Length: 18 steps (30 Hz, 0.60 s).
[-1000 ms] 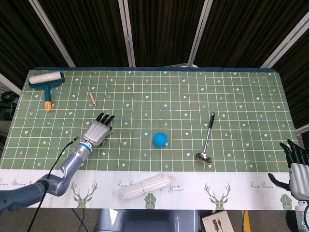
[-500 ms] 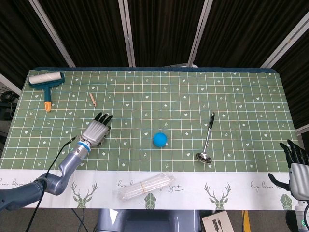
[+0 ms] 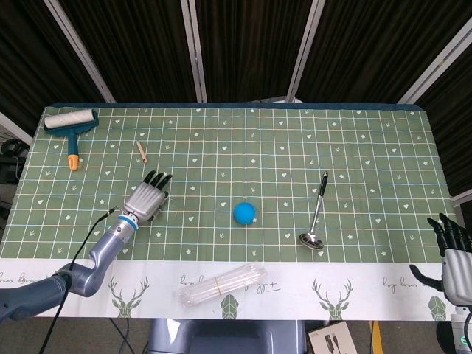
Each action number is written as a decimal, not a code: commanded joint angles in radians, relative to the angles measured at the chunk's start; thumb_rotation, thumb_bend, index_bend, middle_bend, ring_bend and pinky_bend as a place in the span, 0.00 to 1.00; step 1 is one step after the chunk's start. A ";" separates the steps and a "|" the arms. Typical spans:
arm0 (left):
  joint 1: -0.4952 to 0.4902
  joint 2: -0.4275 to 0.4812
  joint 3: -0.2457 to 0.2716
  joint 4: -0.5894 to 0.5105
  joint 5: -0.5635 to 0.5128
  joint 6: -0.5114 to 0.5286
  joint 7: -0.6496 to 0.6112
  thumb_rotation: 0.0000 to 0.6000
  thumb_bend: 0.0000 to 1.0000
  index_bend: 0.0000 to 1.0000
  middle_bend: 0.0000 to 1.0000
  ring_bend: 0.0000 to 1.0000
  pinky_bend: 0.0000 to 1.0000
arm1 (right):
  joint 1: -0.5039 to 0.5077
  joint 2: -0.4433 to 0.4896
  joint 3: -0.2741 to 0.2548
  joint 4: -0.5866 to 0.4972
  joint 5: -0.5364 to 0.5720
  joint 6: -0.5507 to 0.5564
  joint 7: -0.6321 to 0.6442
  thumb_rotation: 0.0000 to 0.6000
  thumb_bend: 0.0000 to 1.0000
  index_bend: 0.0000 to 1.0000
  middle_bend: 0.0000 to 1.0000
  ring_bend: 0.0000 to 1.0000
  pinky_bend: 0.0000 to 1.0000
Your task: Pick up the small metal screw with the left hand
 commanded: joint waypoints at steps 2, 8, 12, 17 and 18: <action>-0.001 0.005 -0.001 -0.002 -0.006 -0.004 -0.001 1.00 0.29 0.47 0.00 0.00 0.00 | 0.001 -0.001 0.000 0.000 -0.001 0.000 -0.001 1.00 0.10 0.08 0.00 0.00 0.07; 0.000 -0.004 0.005 0.002 -0.007 -0.006 -0.002 1.00 0.29 0.47 0.00 0.00 0.00 | 0.001 -0.002 -0.001 -0.001 -0.001 -0.001 -0.005 1.00 0.10 0.08 0.00 0.00 0.07; -0.001 -0.014 0.006 0.009 -0.001 0.000 -0.008 1.00 0.29 0.47 0.00 0.00 0.00 | 0.001 -0.002 -0.001 -0.001 0.000 -0.002 -0.004 1.00 0.10 0.08 0.00 0.00 0.07; -0.004 -0.015 0.005 0.012 -0.001 -0.001 -0.008 1.00 0.30 0.49 0.00 0.00 0.00 | 0.000 0.000 0.000 -0.002 0.004 -0.003 -0.001 1.00 0.10 0.08 0.00 0.00 0.07; -0.003 -0.014 0.004 0.012 -0.002 -0.001 -0.008 1.00 0.31 0.50 0.00 0.00 0.00 | 0.000 0.000 0.000 -0.002 0.005 -0.003 0.000 1.00 0.10 0.08 0.00 0.00 0.07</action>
